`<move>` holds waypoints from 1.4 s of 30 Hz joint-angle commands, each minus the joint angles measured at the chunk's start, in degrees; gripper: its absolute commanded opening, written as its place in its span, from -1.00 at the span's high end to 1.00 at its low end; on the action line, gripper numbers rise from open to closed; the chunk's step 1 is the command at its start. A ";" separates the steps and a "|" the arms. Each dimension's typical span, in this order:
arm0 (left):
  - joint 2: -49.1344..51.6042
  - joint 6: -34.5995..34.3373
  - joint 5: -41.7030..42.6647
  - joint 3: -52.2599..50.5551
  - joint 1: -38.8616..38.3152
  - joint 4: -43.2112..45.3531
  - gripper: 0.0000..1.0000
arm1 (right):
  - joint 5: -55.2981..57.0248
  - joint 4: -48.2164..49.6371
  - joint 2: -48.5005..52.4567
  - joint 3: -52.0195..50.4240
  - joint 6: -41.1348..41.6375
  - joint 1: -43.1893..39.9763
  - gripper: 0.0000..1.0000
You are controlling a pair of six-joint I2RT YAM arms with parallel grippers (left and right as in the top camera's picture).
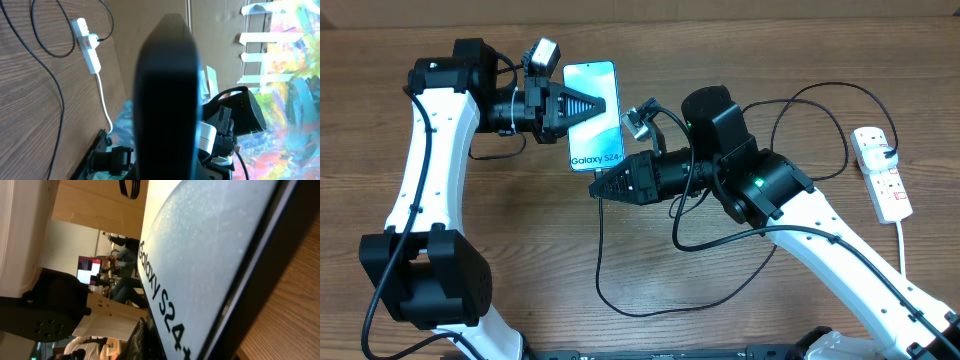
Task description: Plug charger to phone and switch on socket
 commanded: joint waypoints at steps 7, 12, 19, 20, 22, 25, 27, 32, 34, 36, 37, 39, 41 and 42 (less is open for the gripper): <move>-1.29 2.43 -3.96 0.15 -2.10 -1.09 0.91 | 5.68 2.91 1.33 0.31 -1.05 -1.70 -1.00; -1.29 2.43 -6.47 0.15 -2.10 -1.09 0.92 | 5.53 0.09 1.33 0.31 -4.26 -4.28 -1.00; -1.29 7.91 -6.60 0.15 -2.12 -1.11 0.91 | 5.44 -5.77 1.33 0.31 -6.99 -10.25 -1.00; -1.29 8.55 -6.60 0.15 -2.19 -1.11 0.92 | 4.98 -6.12 1.33 0.31 -7.04 -10.91 -1.00; -1.29 9.57 -6.62 0.15 -2.47 -1.09 0.92 | 2.60 -6.19 1.36 0.31 -8.26 -11.80 -1.00; -1.29 10.38 -7.67 0.15 -3.06 -1.11 0.91 | -0.85 -5.79 1.36 0.31 -10.91 -12.07 -1.00; -1.29 10.38 -9.25 0.15 -3.61 -1.11 0.91 | -1.20 -5.90 1.36 0.31 -11.52 -12.07 -1.00; -1.29 10.38 -11.32 0.15 -5.14 -1.07 0.92 | -1.18 -6.38 1.36 0.31 -13.46 -12.07 -1.00; -1.29 10.36 -11.74 0.15 -5.57 -1.09 0.91 | -1.03 -7.17 1.36 0.31 -14.53 -12.07 -1.00; -1.29 10.27 -13.07 0.15 -5.95 -1.14 0.91 | -0.94 -7.37 1.36 0.31 -14.51 -12.09 -1.00; -1.29 10.05 -13.94 0.15 -6.16 -1.14 0.92 | -0.92 -7.37 1.36 0.31 -14.49 -12.09 -1.00; -1.29 8.81 -15.78 0.15 -6.45 -1.16 0.91 | -0.87 -7.37 1.36 0.31 -14.49 -12.09 -1.00; -1.29 7.67 -16.94 0.15 -6.64 -1.16 0.92 | 0.20 -7.58 1.36 0.31 -14.47 -12.09 -1.00; -1.29 7.52 -17.00 0.15 -6.73 -1.16 0.91 | 1.20 -7.91 1.36 0.31 -14.47 -12.09 -1.00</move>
